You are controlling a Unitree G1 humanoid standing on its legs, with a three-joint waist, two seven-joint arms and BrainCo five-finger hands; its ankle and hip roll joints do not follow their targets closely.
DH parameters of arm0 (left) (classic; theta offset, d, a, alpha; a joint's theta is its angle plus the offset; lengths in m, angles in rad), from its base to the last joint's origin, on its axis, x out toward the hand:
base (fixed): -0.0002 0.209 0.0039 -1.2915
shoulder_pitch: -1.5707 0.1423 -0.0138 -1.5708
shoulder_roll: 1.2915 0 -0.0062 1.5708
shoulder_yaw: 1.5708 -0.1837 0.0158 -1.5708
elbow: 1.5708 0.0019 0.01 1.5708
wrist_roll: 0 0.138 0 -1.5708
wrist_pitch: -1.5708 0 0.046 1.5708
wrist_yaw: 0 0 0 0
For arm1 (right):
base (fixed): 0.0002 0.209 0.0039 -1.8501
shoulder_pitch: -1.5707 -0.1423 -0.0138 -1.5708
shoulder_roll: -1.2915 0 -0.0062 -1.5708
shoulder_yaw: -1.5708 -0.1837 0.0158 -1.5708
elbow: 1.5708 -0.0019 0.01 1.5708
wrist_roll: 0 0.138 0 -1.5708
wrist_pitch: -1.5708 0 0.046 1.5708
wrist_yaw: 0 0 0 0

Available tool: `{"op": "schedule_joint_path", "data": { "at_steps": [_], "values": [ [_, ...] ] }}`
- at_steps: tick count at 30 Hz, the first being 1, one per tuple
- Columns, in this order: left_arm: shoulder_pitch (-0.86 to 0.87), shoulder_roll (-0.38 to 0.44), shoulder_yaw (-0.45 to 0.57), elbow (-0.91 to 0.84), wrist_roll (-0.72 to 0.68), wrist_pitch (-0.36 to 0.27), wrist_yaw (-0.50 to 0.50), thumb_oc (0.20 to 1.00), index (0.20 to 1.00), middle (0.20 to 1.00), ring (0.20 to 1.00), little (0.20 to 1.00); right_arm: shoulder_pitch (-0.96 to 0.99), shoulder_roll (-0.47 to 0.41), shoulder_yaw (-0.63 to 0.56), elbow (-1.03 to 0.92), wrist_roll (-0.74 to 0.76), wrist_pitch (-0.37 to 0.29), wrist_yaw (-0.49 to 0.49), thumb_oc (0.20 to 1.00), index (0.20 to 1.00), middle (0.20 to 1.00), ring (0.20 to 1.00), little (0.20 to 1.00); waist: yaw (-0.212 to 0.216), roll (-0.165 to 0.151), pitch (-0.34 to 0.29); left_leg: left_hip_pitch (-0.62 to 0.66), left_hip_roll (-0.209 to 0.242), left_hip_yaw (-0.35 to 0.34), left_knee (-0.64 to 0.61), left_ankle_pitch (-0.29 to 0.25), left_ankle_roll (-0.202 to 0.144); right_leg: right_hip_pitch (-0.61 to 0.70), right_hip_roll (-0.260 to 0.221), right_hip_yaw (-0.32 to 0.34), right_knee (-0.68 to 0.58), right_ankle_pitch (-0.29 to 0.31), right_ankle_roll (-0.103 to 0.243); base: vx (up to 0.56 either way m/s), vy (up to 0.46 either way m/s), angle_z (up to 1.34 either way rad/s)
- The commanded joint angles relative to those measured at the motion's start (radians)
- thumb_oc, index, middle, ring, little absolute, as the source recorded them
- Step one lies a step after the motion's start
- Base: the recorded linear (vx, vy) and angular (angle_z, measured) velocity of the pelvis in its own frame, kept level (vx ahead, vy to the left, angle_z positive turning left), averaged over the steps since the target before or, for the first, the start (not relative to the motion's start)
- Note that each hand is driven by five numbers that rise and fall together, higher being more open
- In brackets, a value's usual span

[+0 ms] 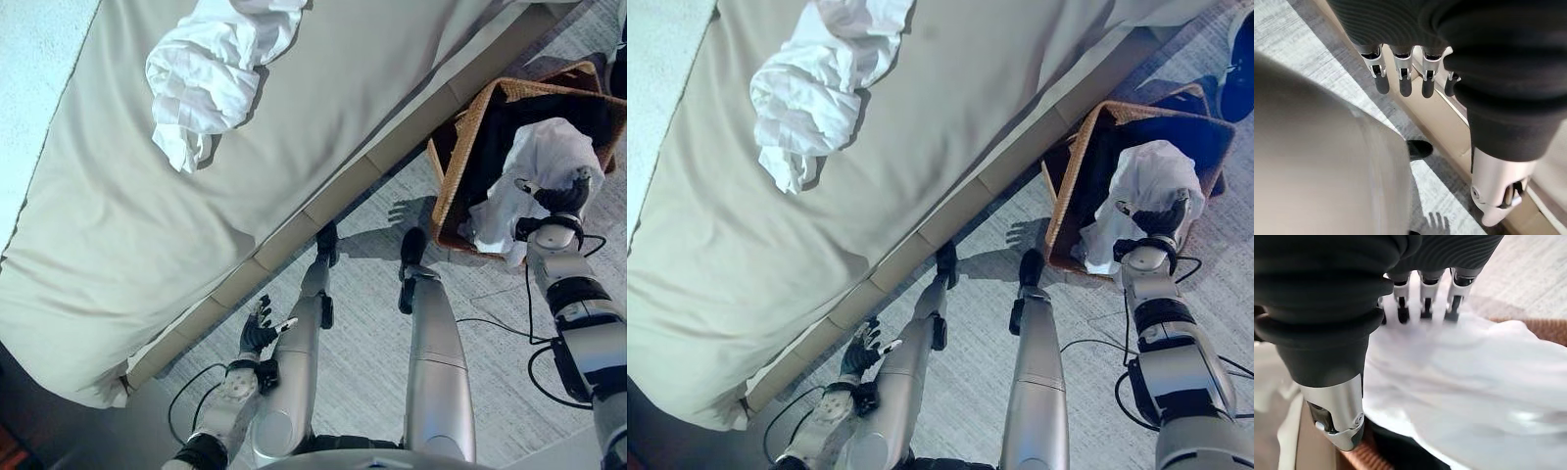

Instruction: Pick up clothes into the bucket

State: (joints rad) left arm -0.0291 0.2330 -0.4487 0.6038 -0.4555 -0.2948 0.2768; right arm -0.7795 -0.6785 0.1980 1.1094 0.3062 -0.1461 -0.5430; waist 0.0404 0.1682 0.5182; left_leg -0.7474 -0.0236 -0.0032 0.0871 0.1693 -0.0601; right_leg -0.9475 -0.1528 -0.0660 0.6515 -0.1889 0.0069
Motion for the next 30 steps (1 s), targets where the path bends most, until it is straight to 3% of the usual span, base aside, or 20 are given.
{"op": "schedule_joint_path", "data": {
  "at_steps": [1,9,13,17,18,19,22,25,27,30],
  "values": [
    [0.009,-0.051,-0.015,-0.030,-0.067,-0.019,0.050,1.000,1.000,1.000,1.000,1.000,0.037,-0.045,0.007,0.014,0.016,-0.014,-0.027,1.000,1.000,1.000,1.000,1.000,-0.018,0.036,0.002,0.037,-0.027,0.024,0.138,-0.170,0.016,0.059,0.013,0.010,-0.175,0.117,0.077,0.00,-0.008,0.06],
    [0.042,-0.022,0.120,-0.216,-0.014,-0.073,0.203,1.000,1.000,1.000,1.000,1.000,0.219,0.117,-0.073,-0.109,0.016,-0.039,-0.090,1.000,1.000,1.000,1.000,1.000,-0.026,0.018,0.002,0.010,-0.034,0.020,0.190,-0.195,0.025,0.064,0.003,0.004,-0.182,0.124,0.081,0.00,0.002,0.06],
    [0.084,0.009,0.327,-0.401,-0.043,-0.151,0.300,1.000,1.000,1.000,1.000,1.000,0.369,0.203,-0.115,-0.264,0.029,-0.073,-0.073,1.000,1.000,1.000,1.000,1.000,-0.025,0.005,0.002,0.000,-0.035,0.022,0.209,-0.206,0.029,0.068,0.000,0.004,-0.192,0.132,0.085,-0.01,0.020,0.04],
    [0.072,0.070,0.524,-0.497,0.087,-0.167,0.433,1.000,1.000,1.000,1.000,1.000,0.512,0.279,-0.119,-0.382,-0.032,-0.091,-0.049,1.000,1.000,1.000,1.000,1.000,-0.032,-0.013,0.002,-0.005,-0.035,0.023,0.221,-0.216,0.032,0.074,0.000,0.005,-0.199,0.135,0.088,0.00,0.010,0.00],
    [0.074,0.071,0.525,-0.500,0.092,-0.165,0.437,1.000,1.000,1.000,1.000,1.000,0.514,0.283,-0.118,-0.387,-0.035,-0.089,-0.051,1.000,1.000,1.000,1.000,1.000,-0.033,-0.016,0.002,-0.004,-0.035,0.023,0.221,-0.216,0.032,0.075,0.000,0.005,-0.200,0.135,0.088,0.01,0.044,0.01],
    [0.056,0.112,0.594,-0.532,0.162,-0.166,0.498,1.000,1.000,1.000,1.000,1.000,0.555,0.286,-0.110,-0.425,-0.103,-0.093,-0.050,1.000,1.000,1.000,1.000,1.000,-0.040,-0.027,0.002,-0.004,-0.033,0.026,0.226,-0.222,0.033,0.082,0.002,0.007,-0.210,0.141,0.090,0.00,0.000,0.00],
    [0.021,0.170,0.636,-0.534,0.225,-0.153,0.541,1.000,1.000,1.000,1.000,1.000,0.582,0.282,-0.084,-0.444,-0.164,-0.091,-0.043,1.000,1.000,1.000,1.000,1.000,-0.047,-0.041,0.002,-0.001,-0.029,0.032,0.233,-0.229,0.034,0.089,0.004,0.010,-0.218,0.146,0.093,0.01,0.053,-0.06],
    [-0.099,0.349,0.692,-0.508,0.320,-0.118,0.592,1.000,1.000,1.000,1.000,1.000,0.629,0.261,-0.027,-0.485,-0.227,-0.101,0.017,1.000,1.000,1.000,1.000,1.000,-0.071,-0.068,0.002,0.009,-0.023,0.046,0.262,-0.251,0.038,0.107,0.010,0.026,-0.225,0.150,0.099,0.01,0.085,-0.13],
    [-0.148,0.393,0.694,-0.471,0.320,-0.112,0.598,1.000,1.000,1.000,1.000,1.000,0.635,0.256,-0.002,-0.486,-0.243,-0.104,0.038,1.000,1.000,1.000,1.000,1.000,-0.080,-0.078,0.002,0.011,-0.021,0.051,0.272,-0.259,0.040,0.111,0.012,0.034,-0.224,0.150,0.101,0.00,0.053,-0.18],
    [-0.313,0.556,0.650,-0.327,0.332,-0.075,0.593,1.000,1.000,1.000,1.000,1.000,0.631,0.250,0.060,-0.505,-0.262,-0.109,0.085,1.000,1.000,1.000,1.000,1.000,-0.116,-0.112,0.002,0.009,-0.013,0.075,0.319,-0.286,0.046,0.112,0.024,0.055,-0.220,0.156,0.106,0.01,0.080,-0.21]
  ]
}}
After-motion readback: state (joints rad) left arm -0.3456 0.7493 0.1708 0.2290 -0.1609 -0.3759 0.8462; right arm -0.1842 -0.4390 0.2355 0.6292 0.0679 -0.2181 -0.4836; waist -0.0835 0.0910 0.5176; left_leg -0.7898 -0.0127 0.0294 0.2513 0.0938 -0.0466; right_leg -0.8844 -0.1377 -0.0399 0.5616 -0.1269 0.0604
